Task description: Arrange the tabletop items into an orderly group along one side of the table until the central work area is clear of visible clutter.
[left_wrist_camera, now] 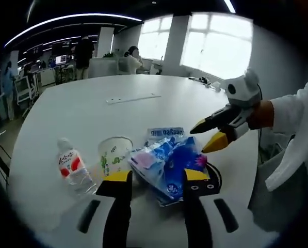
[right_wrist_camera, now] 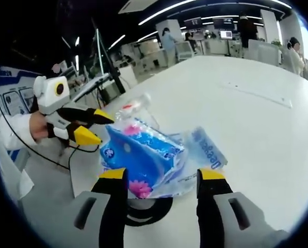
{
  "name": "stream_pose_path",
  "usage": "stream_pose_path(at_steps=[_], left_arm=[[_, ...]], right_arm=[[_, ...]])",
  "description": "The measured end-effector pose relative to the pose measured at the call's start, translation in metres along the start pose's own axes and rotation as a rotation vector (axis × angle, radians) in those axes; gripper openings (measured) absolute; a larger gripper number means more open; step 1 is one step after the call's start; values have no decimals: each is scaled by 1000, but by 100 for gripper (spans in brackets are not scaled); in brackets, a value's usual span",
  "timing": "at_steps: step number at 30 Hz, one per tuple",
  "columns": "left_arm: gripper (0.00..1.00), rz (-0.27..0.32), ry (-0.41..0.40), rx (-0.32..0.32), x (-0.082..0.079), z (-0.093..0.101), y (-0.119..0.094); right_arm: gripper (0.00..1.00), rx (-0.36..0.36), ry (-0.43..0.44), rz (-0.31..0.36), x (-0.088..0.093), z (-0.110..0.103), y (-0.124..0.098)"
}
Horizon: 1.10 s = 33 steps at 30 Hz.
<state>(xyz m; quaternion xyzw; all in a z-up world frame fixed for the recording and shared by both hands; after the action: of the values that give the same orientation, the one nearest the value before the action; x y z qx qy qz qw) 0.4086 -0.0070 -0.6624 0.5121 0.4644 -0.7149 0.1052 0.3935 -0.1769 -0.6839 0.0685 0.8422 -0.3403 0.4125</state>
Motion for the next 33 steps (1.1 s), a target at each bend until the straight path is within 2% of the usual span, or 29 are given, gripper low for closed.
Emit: stream_pose_path(at_steps=[9, 13, 16, 22, 23, 33], left_arm=[[21, -22, 25, -15, 7, -1, 2], [16, -24, 12, -9, 8, 1, 2], [12, -29, 28, -15, 10, 0, 2], [3, -31, 39, -11, 11, 1, 1], [2, -29, 35, 5, 11, 3, 1], [0, -11, 60, 16, 4, 6, -6]], right_arm=[[37, 8, 14, -30, 8, 2, 6], [17, -1, 22, -28, 9, 0, 7], [9, -7, 18, -28, 10, -2, 8], [4, -6, 22, -17, 10, -2, 6], [2, -8, 20, -14, 10, -2, 5], [0, -13, 3, 7, 4, -12, -7]])
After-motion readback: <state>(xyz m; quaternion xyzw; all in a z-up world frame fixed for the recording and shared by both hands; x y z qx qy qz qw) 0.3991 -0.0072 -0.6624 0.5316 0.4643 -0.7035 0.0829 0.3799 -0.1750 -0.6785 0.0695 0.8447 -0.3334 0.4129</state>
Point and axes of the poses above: the point that each gripper's makers call its tool centre point, and the gripper's own axes: y roughly forward along the fingers, z roughly to its right, x roughly out of its underside, the point moved 4 cm from there along -y, roughly backward along the fingers, and after that the axes turned 14 degrees about -x, right-handed, at the moved point
